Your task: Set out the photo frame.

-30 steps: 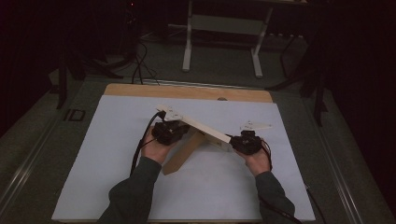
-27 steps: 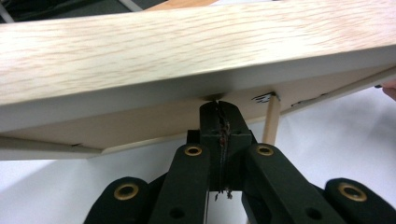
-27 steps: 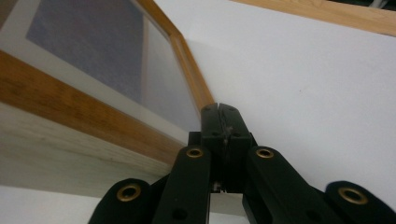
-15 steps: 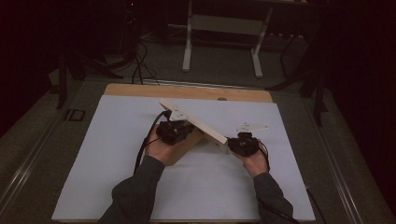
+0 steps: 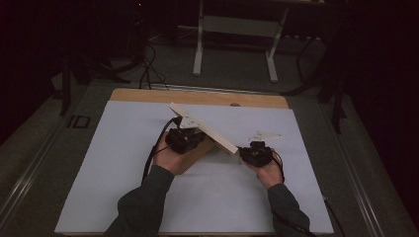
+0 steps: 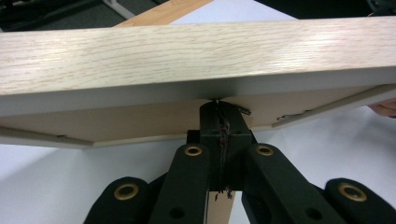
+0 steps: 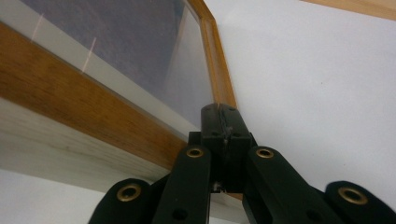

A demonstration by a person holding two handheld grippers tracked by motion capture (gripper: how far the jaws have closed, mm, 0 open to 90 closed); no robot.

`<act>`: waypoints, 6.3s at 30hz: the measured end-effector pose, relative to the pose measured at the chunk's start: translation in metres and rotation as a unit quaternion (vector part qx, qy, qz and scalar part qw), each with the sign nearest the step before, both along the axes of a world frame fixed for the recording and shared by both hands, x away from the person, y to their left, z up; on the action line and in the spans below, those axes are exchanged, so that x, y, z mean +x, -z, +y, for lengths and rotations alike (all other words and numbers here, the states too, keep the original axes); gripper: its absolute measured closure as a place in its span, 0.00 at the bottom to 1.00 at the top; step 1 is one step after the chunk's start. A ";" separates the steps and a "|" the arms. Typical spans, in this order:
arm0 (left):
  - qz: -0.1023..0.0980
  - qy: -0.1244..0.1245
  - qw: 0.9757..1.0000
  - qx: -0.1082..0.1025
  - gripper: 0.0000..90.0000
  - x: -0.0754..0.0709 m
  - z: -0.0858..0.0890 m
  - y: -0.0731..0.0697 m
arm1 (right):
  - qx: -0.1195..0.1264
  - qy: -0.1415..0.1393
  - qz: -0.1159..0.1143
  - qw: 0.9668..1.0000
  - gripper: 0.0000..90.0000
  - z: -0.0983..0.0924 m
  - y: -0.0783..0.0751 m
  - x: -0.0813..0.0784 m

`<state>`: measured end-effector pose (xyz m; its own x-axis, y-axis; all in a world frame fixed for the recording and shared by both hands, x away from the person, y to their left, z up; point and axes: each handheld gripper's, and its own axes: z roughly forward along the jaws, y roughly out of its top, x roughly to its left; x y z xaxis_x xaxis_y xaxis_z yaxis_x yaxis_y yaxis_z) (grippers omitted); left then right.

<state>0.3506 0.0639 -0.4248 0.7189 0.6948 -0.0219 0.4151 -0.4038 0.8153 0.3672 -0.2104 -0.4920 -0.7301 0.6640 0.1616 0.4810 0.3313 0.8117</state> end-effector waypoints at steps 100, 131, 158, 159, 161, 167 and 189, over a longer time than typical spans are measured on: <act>0.041 0.004 0.998 -0.048 1.00 0.007 0.013 0.031 | -0.036 -0.097 -0.028 0.994 1.00 0.061 -0.012 -0.032; 0.043 0.003 0.997 -0.069 0.73 -0.001 0.045 0.030 | -0.041 -0.112 -0.024 0.993 0.90 0.072 -0.010 -0.029; 0.068 0.012 0.996 -0.056 0.52 -0.016 0.065 0.025 | -0.058 -0.084 -0.014 0.995 0.71 0.048 -0.009 -0.023; 0.069 0.017 0.996 -0.054 0.51 -0.017 0.065 0.026 | -0.056 -0.083 -0.014 0.995 0.69 0.047 -0.009 -0.024; 0.069 0.020 0.996 -0.054 0.47 -0.018 0.066 0.026 | -0.059 -0.083 -0.013 0.995 0.68 0.047 -0.008 -0.023; 0.067 0.034 0.996 -0.044 0.39 -0.022 0.066 0.024 | -0.060 -0.080 -0.012 0.995 0.65 0.047 -0.007 -0.023; 0.068 0.074 0.995 -0.027 0.30 -0.033 0.059 0.024 | -0.058 -0.079 -0.011 0.995 0.64 0.045 -0.006 -0.024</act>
<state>0.3178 0.1233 -0.4488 0.8014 0.5762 -0.1601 0.4619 -0.4263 0.7778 0.3431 -0.1657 -0.4860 -0.8292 0.5540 0.0736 0.3984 0.4936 0.7731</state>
